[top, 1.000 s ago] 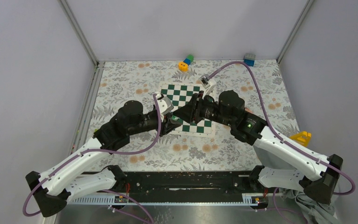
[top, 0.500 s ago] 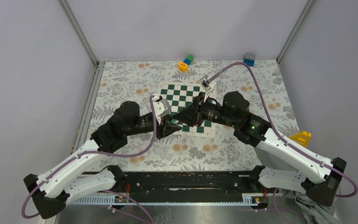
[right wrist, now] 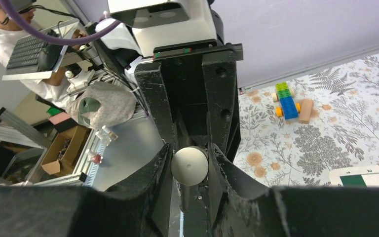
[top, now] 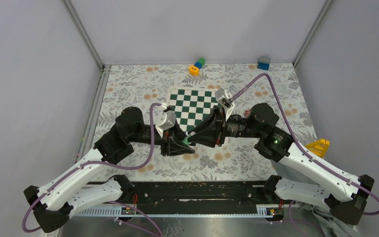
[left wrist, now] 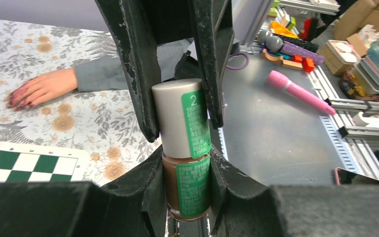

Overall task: Paint the nails
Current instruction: Unscrew the nail polish bottle.

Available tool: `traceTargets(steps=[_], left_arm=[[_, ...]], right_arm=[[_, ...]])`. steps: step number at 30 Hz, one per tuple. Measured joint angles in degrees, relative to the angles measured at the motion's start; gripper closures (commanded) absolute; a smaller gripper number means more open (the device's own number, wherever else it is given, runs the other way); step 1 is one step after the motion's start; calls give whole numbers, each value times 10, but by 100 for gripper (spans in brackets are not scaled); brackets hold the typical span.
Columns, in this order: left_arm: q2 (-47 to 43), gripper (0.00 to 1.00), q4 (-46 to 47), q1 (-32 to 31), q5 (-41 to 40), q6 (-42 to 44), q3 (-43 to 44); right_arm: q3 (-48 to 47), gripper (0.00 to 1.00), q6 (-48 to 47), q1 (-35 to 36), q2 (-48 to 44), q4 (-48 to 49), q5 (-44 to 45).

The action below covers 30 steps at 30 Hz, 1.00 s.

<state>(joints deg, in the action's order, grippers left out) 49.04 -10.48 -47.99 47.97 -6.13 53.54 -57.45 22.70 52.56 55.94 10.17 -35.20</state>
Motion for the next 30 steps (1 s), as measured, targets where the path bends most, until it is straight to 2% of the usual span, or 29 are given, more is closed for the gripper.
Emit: traceTargets(steps=[1, 3, 6, 8, 11, 15, 21, 26, 30], left_arm=[[0, 100, 2, 0, 6, -4, 0], [2, 100, 6, 0, 17, -11, 0], [2, 100, 8, 0, 20, -15, 0], [3, 100, 12, -1, 28, -10, 0], [3, 100, 11, -3, 29, 2, 0], [3, 100, 6, -4, 24, 17, 0], [3, 100, -4, -6, -21, 32, 0], [3, 100, -13, -8, -125, 43, 0], [4, 100, -35, -9, -223, 47, 0]], right_arm=[[0, 95, 0, 0, 0, 3, -6], [2, 70, -1, 0, 0, 10, -16], [5, 40, -1, 0, -1, 16, -19], [8, 27, 6, 1, -2, 21, -17], [13, 17, 10, 1, -9, 20, 2], [22, 8, 12, 1, -26, 17, 44], [40, 7, 12, 1, -58, 10, 102], [45, 8, 22, 1, -70, 3, 152], [48, 15, 46, 1, -66, -10, 206]])
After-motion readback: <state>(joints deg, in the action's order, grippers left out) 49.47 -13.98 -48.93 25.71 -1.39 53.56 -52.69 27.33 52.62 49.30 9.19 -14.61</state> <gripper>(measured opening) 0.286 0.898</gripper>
